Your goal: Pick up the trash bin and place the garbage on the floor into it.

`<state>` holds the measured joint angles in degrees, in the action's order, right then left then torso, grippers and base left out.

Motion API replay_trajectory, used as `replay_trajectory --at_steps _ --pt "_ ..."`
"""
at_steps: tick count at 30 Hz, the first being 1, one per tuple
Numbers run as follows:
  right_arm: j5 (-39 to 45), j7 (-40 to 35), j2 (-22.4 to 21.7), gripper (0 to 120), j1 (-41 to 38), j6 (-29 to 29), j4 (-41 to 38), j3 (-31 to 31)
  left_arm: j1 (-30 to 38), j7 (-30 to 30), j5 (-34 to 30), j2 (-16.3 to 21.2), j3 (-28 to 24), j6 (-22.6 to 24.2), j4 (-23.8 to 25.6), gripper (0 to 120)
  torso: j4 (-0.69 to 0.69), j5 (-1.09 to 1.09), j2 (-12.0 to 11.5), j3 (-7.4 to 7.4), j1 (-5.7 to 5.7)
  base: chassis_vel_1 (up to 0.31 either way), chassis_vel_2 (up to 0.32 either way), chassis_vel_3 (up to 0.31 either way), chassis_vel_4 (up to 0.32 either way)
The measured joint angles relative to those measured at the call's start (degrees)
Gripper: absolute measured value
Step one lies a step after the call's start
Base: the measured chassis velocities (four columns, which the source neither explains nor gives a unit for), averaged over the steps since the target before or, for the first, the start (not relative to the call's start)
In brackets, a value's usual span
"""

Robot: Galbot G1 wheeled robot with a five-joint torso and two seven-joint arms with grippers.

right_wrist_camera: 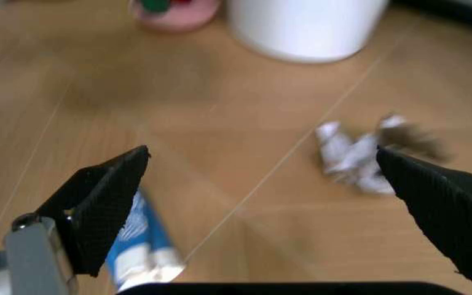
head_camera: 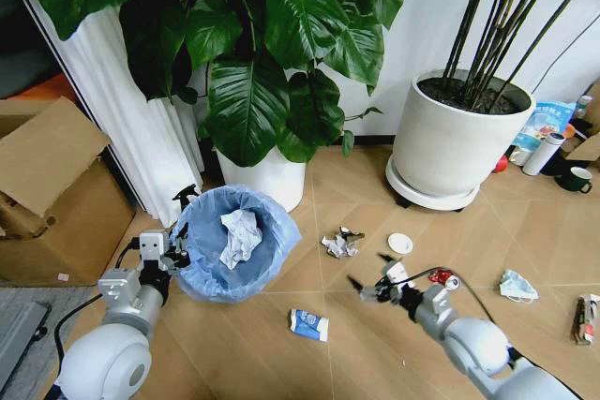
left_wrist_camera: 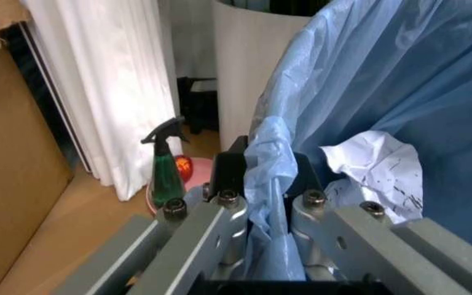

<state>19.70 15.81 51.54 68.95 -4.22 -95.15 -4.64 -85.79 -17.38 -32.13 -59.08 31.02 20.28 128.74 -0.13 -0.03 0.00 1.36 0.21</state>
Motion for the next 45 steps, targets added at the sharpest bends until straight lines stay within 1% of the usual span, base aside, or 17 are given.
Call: replay_trajectory --at_steps 1,2,5,6,10,15,23,25,28,29,30,32,38,41,42,43,45 --pt "-0.21 0.37 0.44 100 -2.1 0.08 2.1 2.51 -0.04 0.0 -0.07 0.01 0.2 0.0 -0.03 1 0.01 0.0 0.0 0.0 0.0 0.0 0.0 0.0 0.0" --pt "-0.21 0.37 0.44 100 -2.1 0.08 2.1 2.51 -0.04 0.0 -0.07 0.01 0.2 0.0 -0.03 1 0.01 0.0 0.0 0.0 0.0 0.0 0.0 0.0 0.0" --pt "-1.21 1.4 2.47 100 -6.96 0.78 8.25 9.28 -0.24 -0.02 -0.36 0.28 0.92 -0.02 -0.23 1 0.02 0.0 0.0 0.02 0.01 0.0 0.0 0.0 0.0" --pt "-1.21 1.4 2.47 100 -6.96 0.78 8.25 9.28 -0.24 -0.02 -0.36 0.28 0.92 -0.02 -0.23 1 0.02 0.0 0.0 0.02 0.01 0.0 0.0 0.0 0.0" --pt "-1.62 2.19 4.33 100 -9.28 1.29 12.24 13.77 -0.31 -0.02 -0.73 0.86 1.39 -0.1 -0.32 1 0.02 -0.01 0.0 0.02 0.01 0.0 0.0 0.0 0.0" --pt "-1.8 2.34 5.14 100 -9.75 1.42 13.74 15.8 -0.27 -0.04 -1.0 1.1 1.57 -0.12 -0.37 1 0.0 -0.03 0.0 0.01 0.01 0.0 0.0 0.0 0.0" --pt "-3.79 3.49 8.89 100 -11.42 2.77 19.36 17.58 -0.34 -0.09 -1.09 1.15 1.64 -0.18 -0.38 1 0.01 -0.01 0.0 0.01 0.01 0.0 0.0 0.0 0.0" --pt "-4.52 3.81 10.49 100 -11.93 2.85 21.57 17.98 -0.27 -0.09 -1.33 1.42 1.76 -0.22 -0.38 1 0.01 -0.01 0.0 0.01 0.01 0.0 0.0 0.0 0.0" --pt "-4.74 3.88 10.78 99 -12.01 2.88 22.07 18.12 -0.21 -0.09 -1.38 1.5 1.76 -0.22 -0.38 1 0.0 -0.02 0.0 0.01 0.01 0.0 0.0 0.0 0.0" --pt "-5.28 4.03 11.6 93 -12.14 3.14 23.32 18.28 -0.13 -0.09 -1.48 1.6 1.76 -0.23 -0.38 1 0.0 -0.01 0.0 0.01 0.01 0.0 0.0 0.0 0.0" --pt "-5.7 4.05 12.32 91 -12.2 3.45 24.25 18.27 -0.11 -0.09 -1.5 1.64 1.76 -0.25 -0.37 1 0.0 -0.02 0.0 0.01 0.01 0.0 0.0 0.0 0.0" --pt "-6.4 4.07 13.88 89 -12.27 3.95 25.87 18.1 -0.13 -0.1 -1.51 1.72 1.76 -0.3 -0.36 1 0.0 -0.01 0.0 0.01 0.01 0.0 0.0 0.0 0.0" --pt "-7.96 4.07 16.27 82 -12.44 4.87 28.69 17.9 -0.27 -0.06 -1.61 2.0 1.96 -0.35 -0.1 1 0.0 -0.01 0.0 0.01 0.01 0.0 0.0 0.0 0.0" --pt "-8.72 4.05 17.39 70 -12.65 5.33 30.65 17.59 -0.26 -0.06 -1.97 2.38 2.28 -0.35 0.0 1 0.01 -0.02 0.0 0.01 0.01 0.0 0.0 0.0 0.0" --pt "-8.88 4.05 17.66 67 -12.65 5.42 31.13 17.44 -0.24 -0.06 -2.08 2.48 2.35 -0.35 0.01 1 0.01 -0.02 0.0 0.01 0.01 0.0 0.0 0.0 0.0" --pt "-8.88 4.05 17.66 67 -12.65 5.42 31.13 17.44 -0.24 -0.06 -2.08 2.48 2.35 -0.35 0.01 1 0.01 -0.02 0.0 0.01 0.01 0.0 0.0 0.0 0.0" --pt "-9.17 4.05 18.19 58 -12.65 5.6 31.92 17.1 -0.2 -0.06 -2.19 2.61 2.38 -0.35 0.02 1 0.0 -0.01 0.0 0.01 0.01 0.0 0.0 0.0 0.0"
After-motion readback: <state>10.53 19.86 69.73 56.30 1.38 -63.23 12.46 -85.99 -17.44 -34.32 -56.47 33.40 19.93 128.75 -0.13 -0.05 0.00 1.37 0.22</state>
